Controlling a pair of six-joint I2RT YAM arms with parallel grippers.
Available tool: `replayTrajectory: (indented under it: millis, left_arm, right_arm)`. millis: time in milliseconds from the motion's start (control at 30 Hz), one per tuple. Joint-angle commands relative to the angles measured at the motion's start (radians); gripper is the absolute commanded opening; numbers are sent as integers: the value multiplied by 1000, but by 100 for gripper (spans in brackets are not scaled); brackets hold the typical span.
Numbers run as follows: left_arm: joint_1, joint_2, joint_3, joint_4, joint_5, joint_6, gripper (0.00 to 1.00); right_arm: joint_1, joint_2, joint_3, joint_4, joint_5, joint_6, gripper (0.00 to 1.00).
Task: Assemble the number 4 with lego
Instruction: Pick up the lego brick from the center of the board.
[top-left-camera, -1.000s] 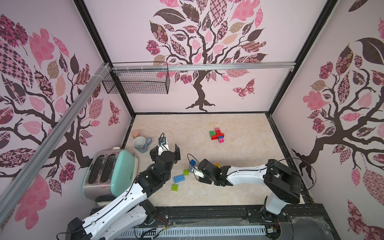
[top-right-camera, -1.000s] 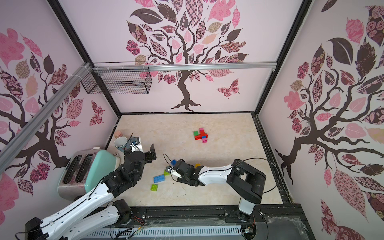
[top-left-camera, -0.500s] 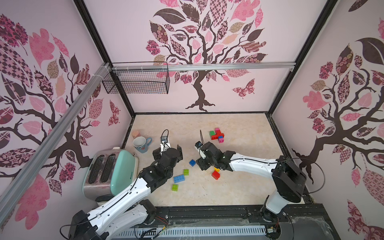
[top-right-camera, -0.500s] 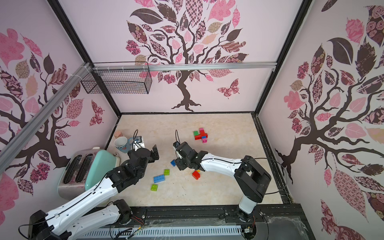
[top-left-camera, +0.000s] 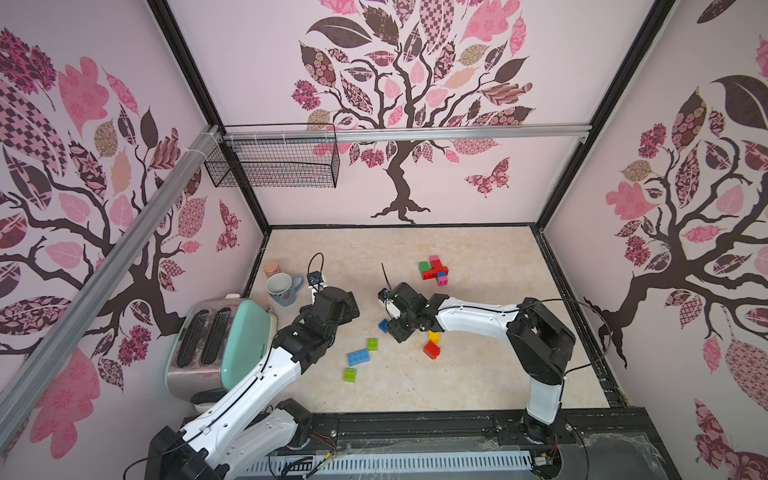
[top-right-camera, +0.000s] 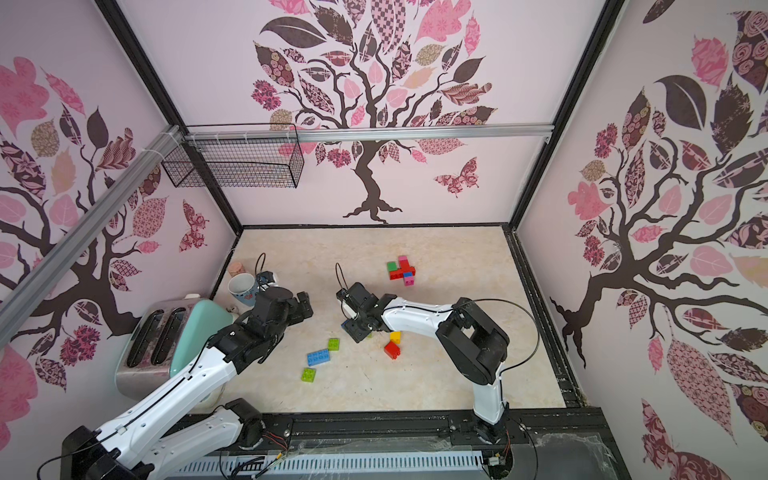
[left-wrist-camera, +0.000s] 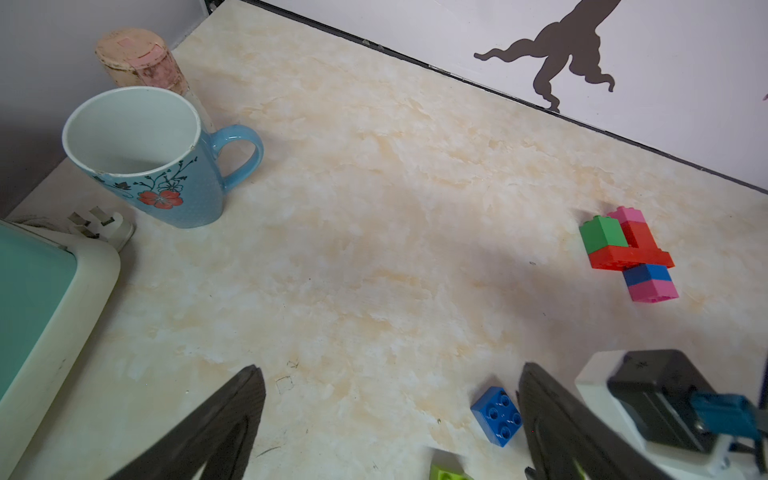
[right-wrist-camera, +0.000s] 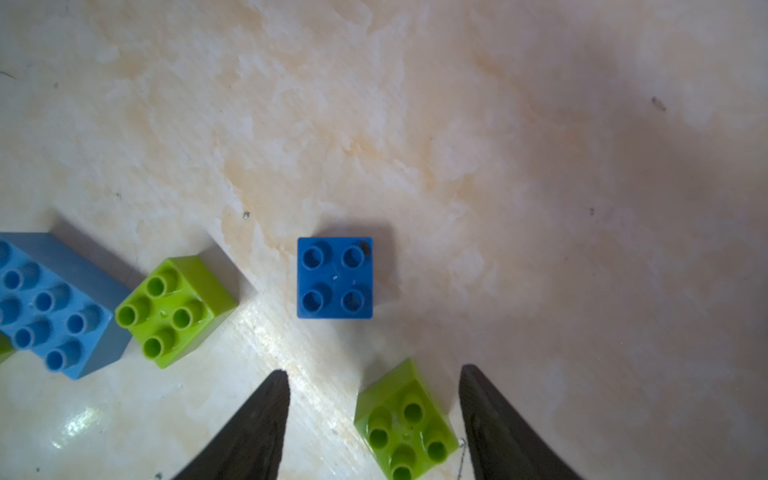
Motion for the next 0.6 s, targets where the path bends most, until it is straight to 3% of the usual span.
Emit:
replayTrajectory:
  millis: [0, 233, 567]
  left_arm:
    - [7, -7, -11, -18, 24, -9, 98]
    - [6, 37, 3, -18, 42, -9, 98]
    - [6, 66, 11, -18, 51, -7, 98]
  right_arm:
    - [-3, 23, 11, -54, -32, -15, 67]
    - [-4, 11, -28, -75, -90, -22, 61]
    - [-3, -13, -58, -85, -57, -36, 57]
